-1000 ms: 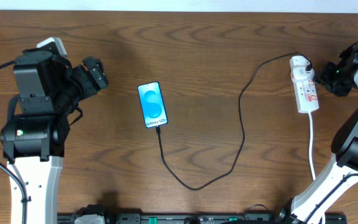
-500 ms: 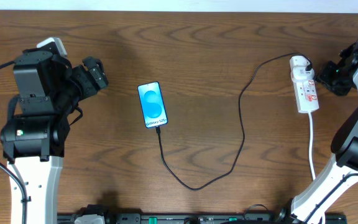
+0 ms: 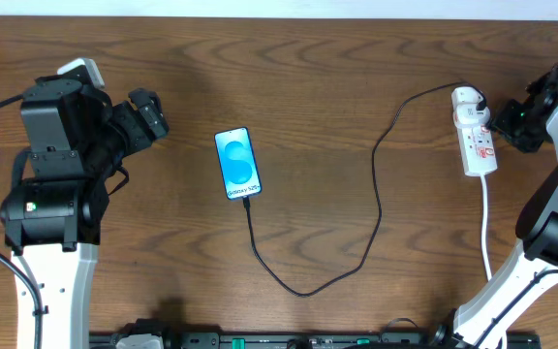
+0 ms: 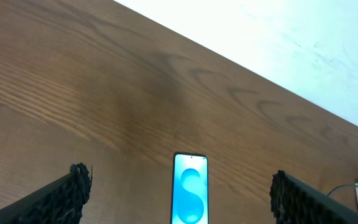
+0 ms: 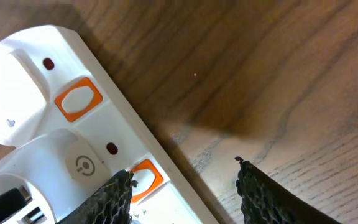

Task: Plug charger to phone and switch on socket

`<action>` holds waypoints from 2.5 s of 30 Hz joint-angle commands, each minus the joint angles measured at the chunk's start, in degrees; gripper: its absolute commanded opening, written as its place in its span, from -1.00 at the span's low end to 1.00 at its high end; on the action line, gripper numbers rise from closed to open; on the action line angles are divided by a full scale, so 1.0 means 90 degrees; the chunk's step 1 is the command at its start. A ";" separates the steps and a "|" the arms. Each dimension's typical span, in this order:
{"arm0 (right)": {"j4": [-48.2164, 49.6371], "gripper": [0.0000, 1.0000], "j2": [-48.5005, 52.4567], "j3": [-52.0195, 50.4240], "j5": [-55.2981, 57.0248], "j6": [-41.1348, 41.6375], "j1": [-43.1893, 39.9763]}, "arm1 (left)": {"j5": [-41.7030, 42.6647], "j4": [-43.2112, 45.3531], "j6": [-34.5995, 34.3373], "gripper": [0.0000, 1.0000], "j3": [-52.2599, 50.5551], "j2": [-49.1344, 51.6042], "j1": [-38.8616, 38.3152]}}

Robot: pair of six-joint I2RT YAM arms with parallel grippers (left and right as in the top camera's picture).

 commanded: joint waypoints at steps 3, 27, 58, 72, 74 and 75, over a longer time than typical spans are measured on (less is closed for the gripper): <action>0.0160 0.07 -0.0189 -0.0250 0.0022 0.0075 0.0056 | -0.0131 -0.0012 0.0019 0.87 -0.0012 0.0012 0.0032; 0.0219 0.05 -0.0189 -0.0512 -0.0316 0.0143 0.0233 | -0.0131 -0.0012 0.0019 0.87 -0.0012 0.0012 0.0032; 0.0631 0.01 -0.0214 -0.0867 -0.0223 0.0408 0.0189 | -0.0131 -0.0012 0.0019 0.87 -0.0012 0.0012 0.0032; 0.0874 -0.10 -0.0389 -0.0840 -0.0228 0.0279 -0.0102 | -0.0131 -0.0012 0.0017 0.87 -0.0012 0.0012 0.0032; 0.0894 -0.11 -0.0389 -0.0843 -0.0250 0.0279 -0.0104 | -0.0131 -0.0012 0.0019 0.87 -0.0012 0.0012 0.0032; 0.0891 -0.12 -0.0384 -0.0843 -0.0250 0.0279 -0.0097 | -0.0131 -0.0012 0.0019 0.87 -0.0012 0.0012 0.0032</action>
